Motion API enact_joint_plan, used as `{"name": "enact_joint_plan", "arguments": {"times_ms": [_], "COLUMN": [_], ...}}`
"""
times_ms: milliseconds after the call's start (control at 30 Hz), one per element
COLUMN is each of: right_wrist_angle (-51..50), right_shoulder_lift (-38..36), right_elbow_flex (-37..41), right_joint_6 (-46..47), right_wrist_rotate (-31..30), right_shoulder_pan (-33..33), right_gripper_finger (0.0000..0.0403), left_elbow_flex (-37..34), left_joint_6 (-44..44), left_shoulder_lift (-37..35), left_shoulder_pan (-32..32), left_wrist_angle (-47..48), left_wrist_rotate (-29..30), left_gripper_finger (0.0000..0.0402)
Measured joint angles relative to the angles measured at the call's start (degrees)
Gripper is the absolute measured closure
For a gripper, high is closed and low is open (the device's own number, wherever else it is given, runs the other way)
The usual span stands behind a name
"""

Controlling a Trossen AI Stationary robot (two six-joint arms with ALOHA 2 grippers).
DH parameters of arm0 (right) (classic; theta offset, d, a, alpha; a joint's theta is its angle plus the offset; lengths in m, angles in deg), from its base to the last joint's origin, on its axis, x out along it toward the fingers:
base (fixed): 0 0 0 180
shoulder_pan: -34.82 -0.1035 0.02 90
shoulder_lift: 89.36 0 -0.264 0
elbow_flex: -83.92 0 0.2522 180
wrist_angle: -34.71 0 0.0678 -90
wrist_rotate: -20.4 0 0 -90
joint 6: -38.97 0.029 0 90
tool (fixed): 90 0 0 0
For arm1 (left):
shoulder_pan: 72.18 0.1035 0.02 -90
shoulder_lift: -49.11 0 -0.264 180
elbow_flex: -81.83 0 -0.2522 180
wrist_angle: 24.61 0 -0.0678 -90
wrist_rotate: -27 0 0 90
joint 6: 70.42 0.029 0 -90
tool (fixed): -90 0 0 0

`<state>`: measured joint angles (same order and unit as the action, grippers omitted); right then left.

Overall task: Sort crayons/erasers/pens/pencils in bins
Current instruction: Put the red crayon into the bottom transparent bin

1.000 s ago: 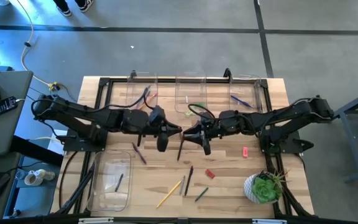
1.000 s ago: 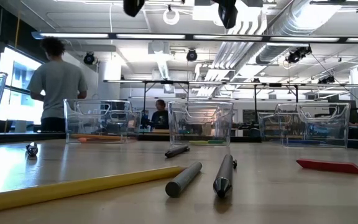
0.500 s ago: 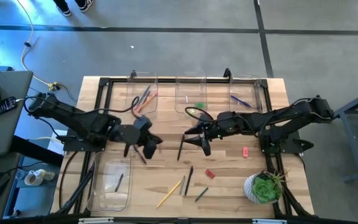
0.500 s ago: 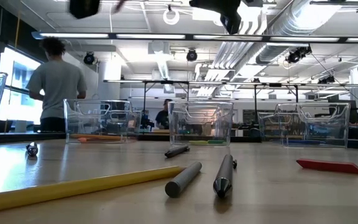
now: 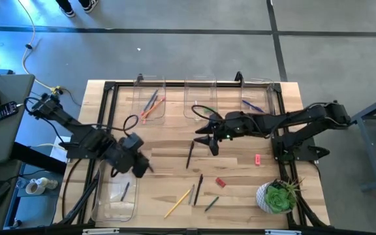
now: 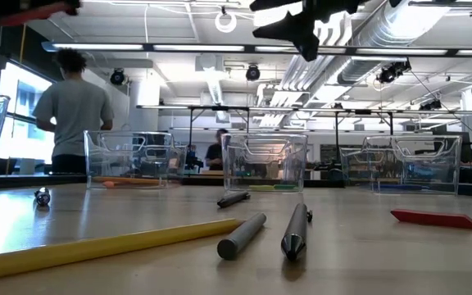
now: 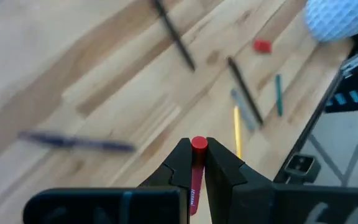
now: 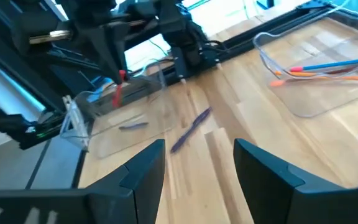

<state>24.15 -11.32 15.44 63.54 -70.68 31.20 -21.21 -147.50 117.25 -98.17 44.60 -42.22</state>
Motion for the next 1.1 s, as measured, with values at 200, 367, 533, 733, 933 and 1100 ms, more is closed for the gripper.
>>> {"name": "enact_joint_plan", "arguments": {"times_ms": [200, 367, 533, 733, 933, 1100], "right_wrist_angle": [-2.8, -5.4, -6.6, -6.7, -6.7, -7.6], "right_shoulder_lift": [0.0, 0.0, 0.0, 0.0, 0.0, 0.0], "right_elbow_flex": [0.0, 0.0, 0.0, 0.0, 0.0, 0.0], "right_joint_6": [1.1, 3.2, 3.9, 3.9, 5.3, 8.7], "right_wrist_rotate": [0.0, 0.0, 0.0, 0.0, 0.0, -0.4], "right_shoulder_pan": [2.0, 3.3, 4.3, 4.4, 4.4, 4.4], "right_gripper_finger": [0.0219, 0.0219, 0.0219, 0.0219, 0.0219, 0.0219], "left_elbow_flex": [0.0, 0.0, -2.4, -6.6, -10.4, -12.3], "left_joint_6": [-12.5, -23.9, -32.9, -40.1, -44.1, -45.8], "left_shoulder_lift": [0.0, 1.3, 3.9, 7.2, 9.7, 11.5], "left_shoulder_pan": [-6.8, -13.1, -18.3, -22.2, -24.1, -24.4], "left_wrist_angle": [8.9, 15.5, 17.1, 13.8, 8.0, 6.7], "left_wrist_rotate": [-2.8, -4.3, -8.8, -12.1, -15.0, -16.5], "left_gripper_finger": [0.0396, 0.0396, 0.0396, 0.0397, 0.0397, 0.039]}}
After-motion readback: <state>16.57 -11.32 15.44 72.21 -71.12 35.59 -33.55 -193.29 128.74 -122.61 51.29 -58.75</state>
